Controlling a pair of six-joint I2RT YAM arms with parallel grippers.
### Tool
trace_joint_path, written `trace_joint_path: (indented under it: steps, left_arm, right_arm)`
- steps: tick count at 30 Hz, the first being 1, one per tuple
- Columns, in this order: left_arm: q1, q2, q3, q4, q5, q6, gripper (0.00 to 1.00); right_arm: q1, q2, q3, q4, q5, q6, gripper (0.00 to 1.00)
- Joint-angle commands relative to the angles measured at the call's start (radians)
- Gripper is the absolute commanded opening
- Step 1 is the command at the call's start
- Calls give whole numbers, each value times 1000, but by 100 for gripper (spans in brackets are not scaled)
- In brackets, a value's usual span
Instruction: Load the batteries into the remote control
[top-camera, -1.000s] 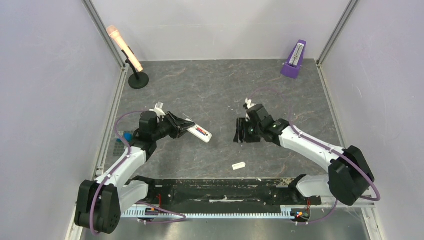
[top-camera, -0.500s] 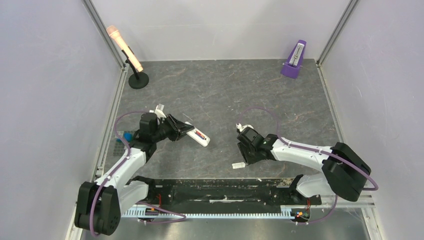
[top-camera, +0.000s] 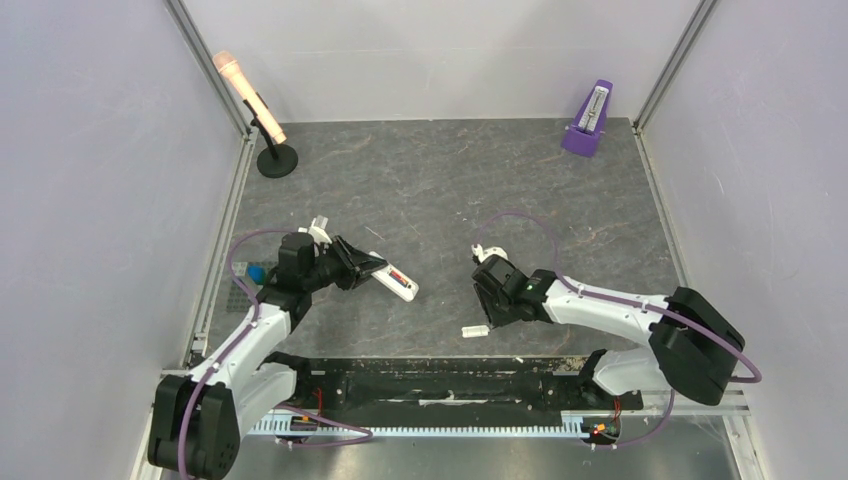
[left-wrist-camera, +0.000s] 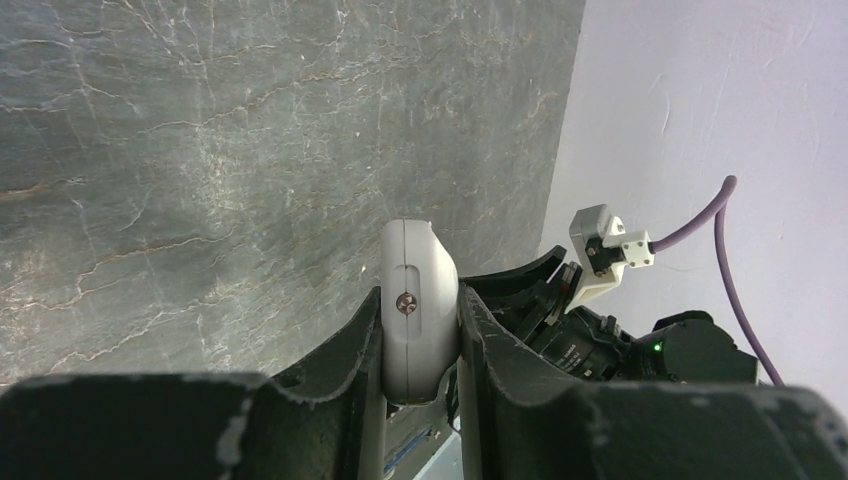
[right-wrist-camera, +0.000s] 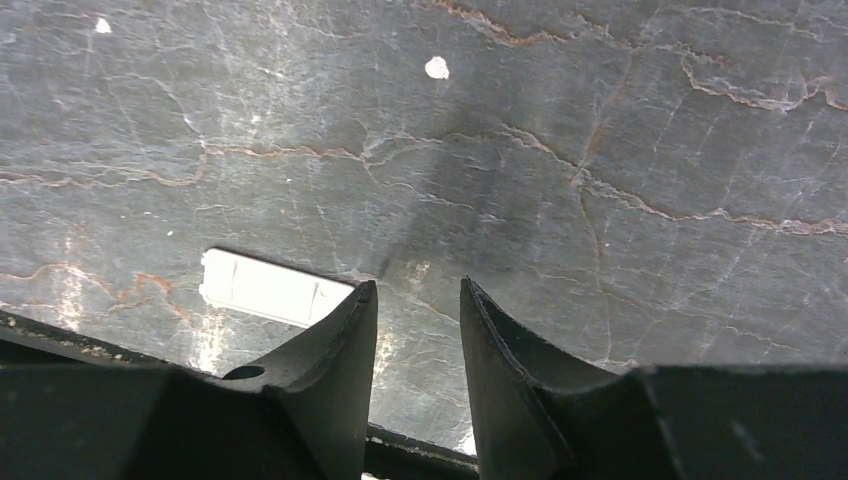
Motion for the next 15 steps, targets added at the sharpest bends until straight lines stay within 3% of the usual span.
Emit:
trace_joint_path:
  steps: [1,6,15]
  left_arm:
    - [0,-17,-5,20,-2,49,2]
    - [0,-6,-20,37,-4,51,2]
    - [-2,-60,-104,133,-65,-41,2]
  right_arm:
    - [13,-43,43,4,21,31,38]
    - [22,-27,29,22,-45,27,38]
    - [33,27,18,30,-73,39,28]
